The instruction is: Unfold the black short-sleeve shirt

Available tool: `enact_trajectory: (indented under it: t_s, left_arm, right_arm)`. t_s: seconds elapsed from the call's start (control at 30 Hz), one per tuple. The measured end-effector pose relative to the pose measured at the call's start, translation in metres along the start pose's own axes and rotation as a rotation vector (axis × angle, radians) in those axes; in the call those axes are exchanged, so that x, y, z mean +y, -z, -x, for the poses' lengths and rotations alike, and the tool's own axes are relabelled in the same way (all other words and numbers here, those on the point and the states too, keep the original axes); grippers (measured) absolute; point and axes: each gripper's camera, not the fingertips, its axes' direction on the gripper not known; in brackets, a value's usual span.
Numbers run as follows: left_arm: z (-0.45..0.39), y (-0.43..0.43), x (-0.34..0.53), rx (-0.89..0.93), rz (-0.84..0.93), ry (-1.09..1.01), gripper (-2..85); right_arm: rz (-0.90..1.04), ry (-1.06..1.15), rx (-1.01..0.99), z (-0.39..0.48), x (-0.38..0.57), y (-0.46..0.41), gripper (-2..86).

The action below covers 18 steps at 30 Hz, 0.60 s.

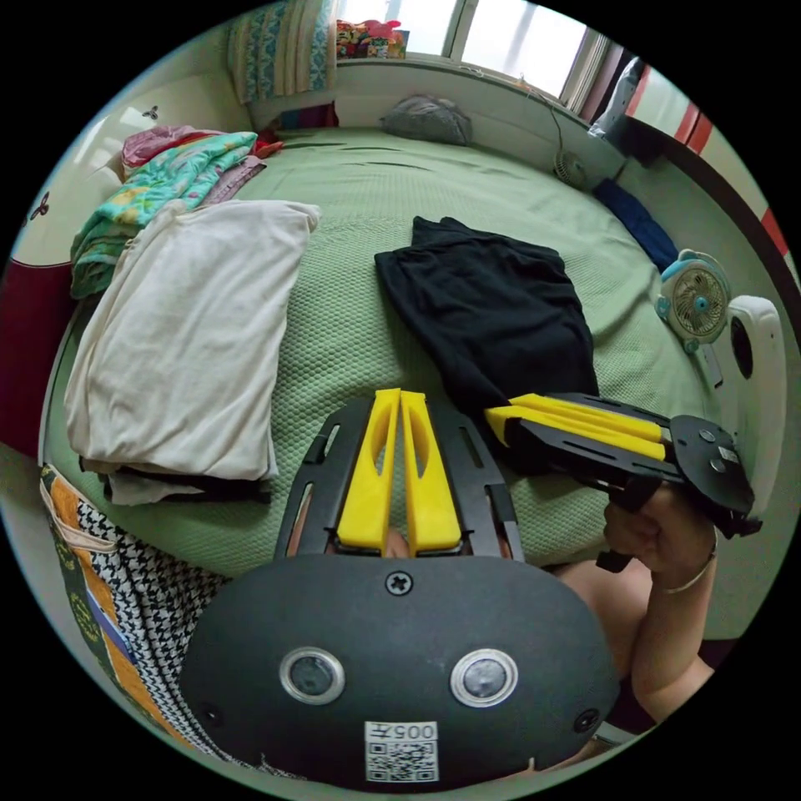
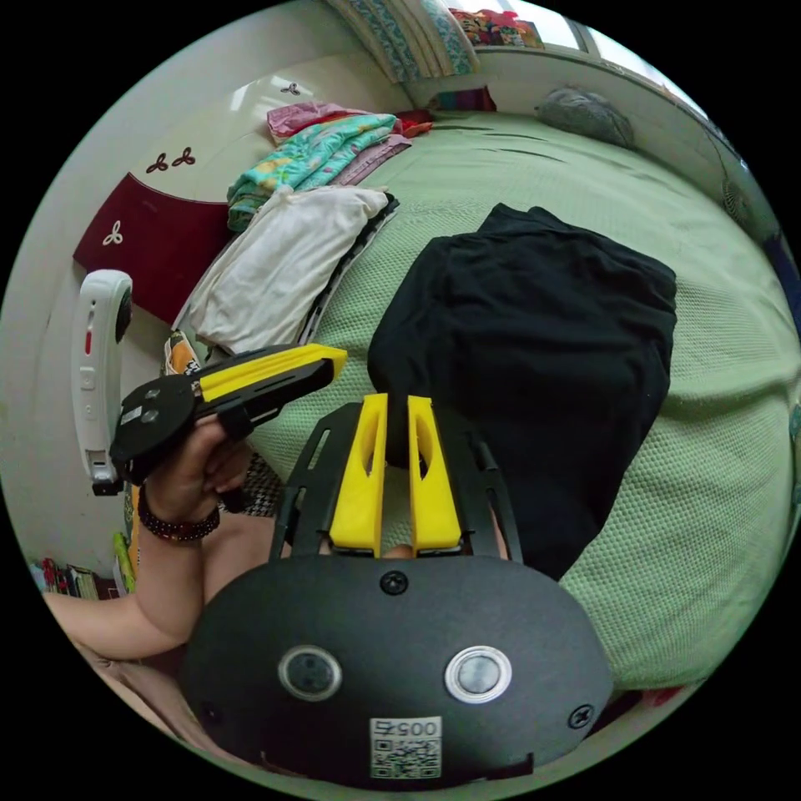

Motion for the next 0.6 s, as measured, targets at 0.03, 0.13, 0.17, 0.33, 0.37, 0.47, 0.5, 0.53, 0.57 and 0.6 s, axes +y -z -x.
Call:
enact_trajectory:
  t_s: [0.03, 0.13, 0.17, 0.33, 0.37, 0.47, 0.5, 0.53, 0.57, 0.6]
  left_arm:
    - [-0.002, -0.003, -0.001, -0.009, 0.006, -0.009, -0.6]
    - [-0.006, -0.011, -0.002, -0.005, 0.020, -0.038, -0.7]
    - [-0.006, -0.013, -0.002, -0.001, 0.022, -0.041, -0.6]
    - [-0.007, -0.025, -0.004, 0.037, 0.044, -0.052, -0.6]
    - [-0.008, -0.026, -0.005, 0.037, 0.048, -0.055, -0.6]
    - [-0.009, -0.030, -0.005, 0.022, 0.043, -0.059, -0.6]
    - [-0.009, -0.030, -0.004, 0.014, 0.034, -0.060, -0.6]
    - [-0.010, -0.031, -0.004, 0.018, 0.027, -0.062, -0.6]
    - [-0.010, -0.031, -0.004, 0.023, 0.027, -0.062, -0.6]
    - [-0.010, -0.033, -0.004, 0.030, 0.026, -0.064, -0.6]
  right_arm:
    - [-0.012, -0.006, 0.001, -0.001, 0.000, 0.002, 0.4]
    - [-0.012, 0.014, 0.012, 0.001, 0.002, 0.007, -0.3]
    - [-0.017, 0.017, 0.014, 0.003, 0.003, 0.010, -0.7]
    - [-0.040, 0.010, 0.104, 0.006, 0.006, 0.014, -1.3]
    - [-0.051, 0.004, 0.136, 0.007, 0.006, 0.015, -1.5]
    - [-0.094, -0.047, 0.207, 0.005, 0.007, 0.022, -1.6]
    - [-0.103, -0.059, 0.220, 0.005, 0.008, 0.024, -1.6]
    - [-0.122, -0.076, 0.225, 0.003, 0.009, 0.030, -1.6]
    - [-0.140, -0.092, 0.201, 0.000, 0.011, 0.036, -1.6]
    - [-0.148, -0.099, 0.184, -0.002, 0.012, 0.039, -1.6]
